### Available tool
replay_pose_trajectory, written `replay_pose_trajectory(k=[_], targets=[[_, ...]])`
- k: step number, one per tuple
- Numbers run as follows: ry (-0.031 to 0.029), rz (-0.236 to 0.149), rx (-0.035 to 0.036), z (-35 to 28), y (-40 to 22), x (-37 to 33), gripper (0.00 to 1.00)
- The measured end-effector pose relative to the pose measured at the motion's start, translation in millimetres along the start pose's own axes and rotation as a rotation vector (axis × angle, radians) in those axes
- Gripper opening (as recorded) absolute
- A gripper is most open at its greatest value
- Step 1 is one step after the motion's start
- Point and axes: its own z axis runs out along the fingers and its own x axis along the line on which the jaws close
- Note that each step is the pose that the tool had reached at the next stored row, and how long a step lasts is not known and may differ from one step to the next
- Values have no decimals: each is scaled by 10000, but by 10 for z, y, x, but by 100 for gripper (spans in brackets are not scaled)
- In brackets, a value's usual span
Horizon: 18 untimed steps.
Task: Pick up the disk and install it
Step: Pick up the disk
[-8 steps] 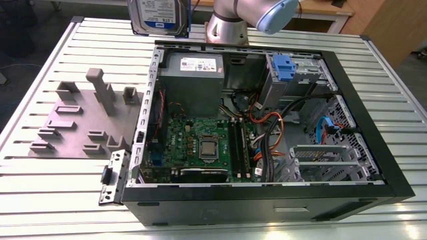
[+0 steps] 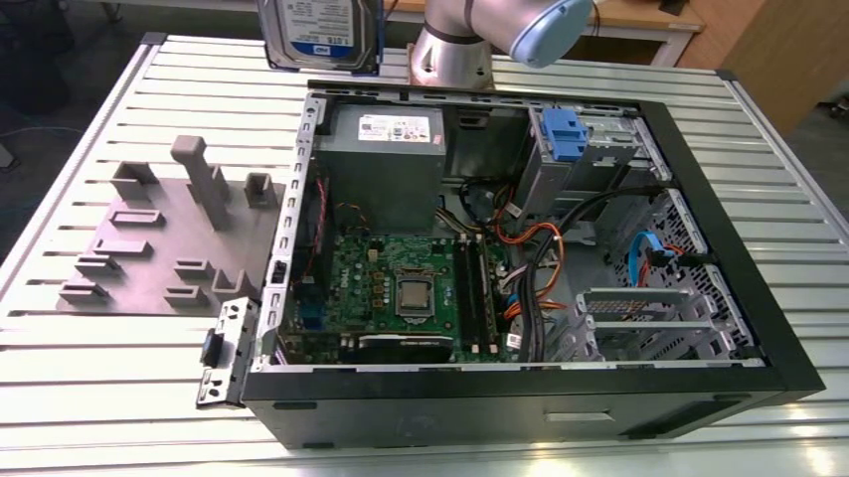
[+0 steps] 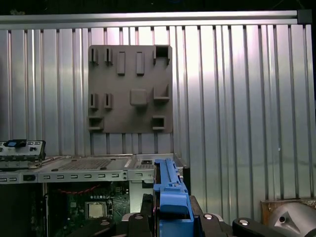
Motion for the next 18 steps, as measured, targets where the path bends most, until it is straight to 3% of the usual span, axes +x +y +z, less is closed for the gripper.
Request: replay_pose_trajectory(k=[1,18], targets=[[0,0,0,0,-25,-1,37],[0,0,0,-1,-117,-6,37]])
